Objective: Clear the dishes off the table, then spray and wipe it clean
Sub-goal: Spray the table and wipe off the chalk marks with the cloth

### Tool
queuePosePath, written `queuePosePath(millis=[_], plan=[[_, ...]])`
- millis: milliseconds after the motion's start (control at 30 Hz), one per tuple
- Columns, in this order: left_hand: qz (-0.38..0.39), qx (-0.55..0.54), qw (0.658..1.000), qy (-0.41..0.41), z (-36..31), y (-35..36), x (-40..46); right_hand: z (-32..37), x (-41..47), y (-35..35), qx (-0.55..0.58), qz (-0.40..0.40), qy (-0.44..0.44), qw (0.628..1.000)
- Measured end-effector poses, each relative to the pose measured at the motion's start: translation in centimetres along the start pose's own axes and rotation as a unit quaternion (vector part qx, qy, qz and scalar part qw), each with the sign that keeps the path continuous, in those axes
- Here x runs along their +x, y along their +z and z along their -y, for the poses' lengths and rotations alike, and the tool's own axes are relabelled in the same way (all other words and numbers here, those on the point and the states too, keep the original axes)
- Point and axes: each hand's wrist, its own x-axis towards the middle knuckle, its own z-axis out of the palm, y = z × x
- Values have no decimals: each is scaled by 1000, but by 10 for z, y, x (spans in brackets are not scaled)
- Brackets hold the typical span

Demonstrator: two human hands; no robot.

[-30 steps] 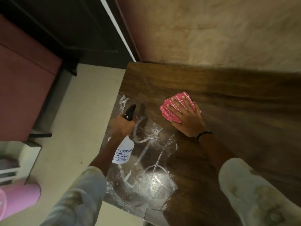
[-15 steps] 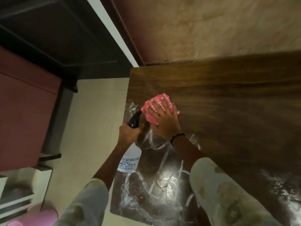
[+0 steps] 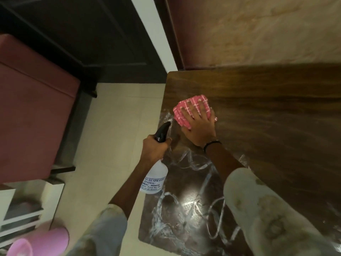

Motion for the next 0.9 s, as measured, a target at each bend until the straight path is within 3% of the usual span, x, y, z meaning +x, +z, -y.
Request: queuePosePath(millis=[100, 233, 367, 500, 733, 900], plan=[[8, -4, 1000, 3, 5, -4, 1, 20, -6, 8, -21, 18, -92, 995], [12, -10, 1000, -1, 9, -9, 2, -11, -12, 4, -68, -2, -195, 979], [16, -21, 1000, -7, 12, -15, 6, -32, 9, -2, -47, -10, -85, 995], [21, -32, 999, -8, 14, -20, 8, 4, 30, 3, -26, -2, -14, 1000], [31, -5, 999, 10, 18, -17, 8, 49, 15, 17, -10, 13, -113, 994], [40, 15, 999, 20, 16, -4, 3, 14, -7, 3, -34, -8, -172, 984]])
